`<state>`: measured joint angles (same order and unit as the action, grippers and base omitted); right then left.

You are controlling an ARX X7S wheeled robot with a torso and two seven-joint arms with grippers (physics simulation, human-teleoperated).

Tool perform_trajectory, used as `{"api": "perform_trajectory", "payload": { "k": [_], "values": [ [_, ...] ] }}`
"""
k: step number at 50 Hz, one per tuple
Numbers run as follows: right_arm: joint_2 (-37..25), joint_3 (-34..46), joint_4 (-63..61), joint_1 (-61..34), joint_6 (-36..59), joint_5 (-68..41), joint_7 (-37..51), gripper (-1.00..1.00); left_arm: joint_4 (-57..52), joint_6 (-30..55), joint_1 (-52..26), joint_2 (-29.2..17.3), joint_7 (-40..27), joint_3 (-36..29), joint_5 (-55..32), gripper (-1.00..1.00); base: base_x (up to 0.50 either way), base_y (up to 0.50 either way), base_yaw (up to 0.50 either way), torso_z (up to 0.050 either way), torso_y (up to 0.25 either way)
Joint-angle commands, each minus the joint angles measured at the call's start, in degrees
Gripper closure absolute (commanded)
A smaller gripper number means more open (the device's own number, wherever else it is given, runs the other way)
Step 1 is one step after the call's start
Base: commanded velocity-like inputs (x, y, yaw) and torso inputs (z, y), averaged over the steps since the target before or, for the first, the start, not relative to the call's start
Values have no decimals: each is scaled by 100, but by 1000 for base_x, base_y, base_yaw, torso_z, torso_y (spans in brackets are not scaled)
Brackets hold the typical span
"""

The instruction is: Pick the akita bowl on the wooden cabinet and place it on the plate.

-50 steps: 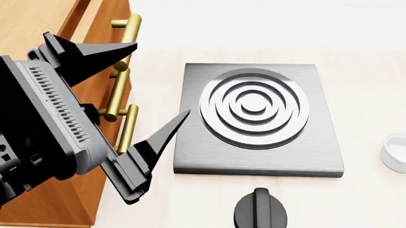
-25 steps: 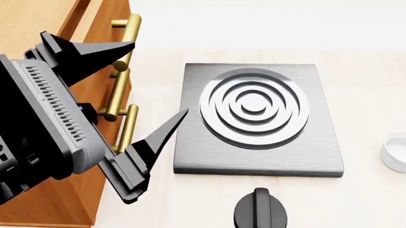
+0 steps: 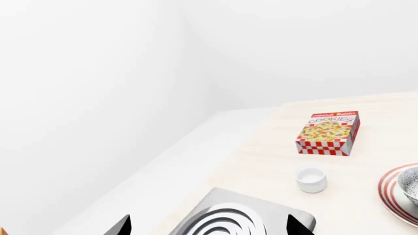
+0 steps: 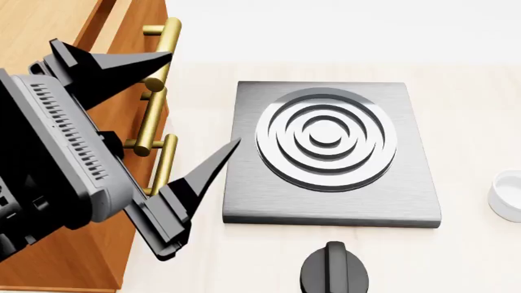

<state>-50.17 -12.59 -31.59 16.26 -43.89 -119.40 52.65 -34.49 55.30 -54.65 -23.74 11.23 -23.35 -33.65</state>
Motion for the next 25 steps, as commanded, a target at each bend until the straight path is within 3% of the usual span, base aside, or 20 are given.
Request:
{"api": "perform_trajectory", "payload": {
  "k": [1, 25],
  "values": [
    [-292, -394, -898, 152, -257, 675, 542, -100, -11, 2, -15, -24, -16, 17, -37, -100, 0, 0, 0, 0, 0],
    [-1066, -1730, -2625, 352, -80, 1868, 1908, -100, -27, -58, 46, -57, -57, 3, -80, -100, 0, 0, 0, 0, 0]
  ]
}}
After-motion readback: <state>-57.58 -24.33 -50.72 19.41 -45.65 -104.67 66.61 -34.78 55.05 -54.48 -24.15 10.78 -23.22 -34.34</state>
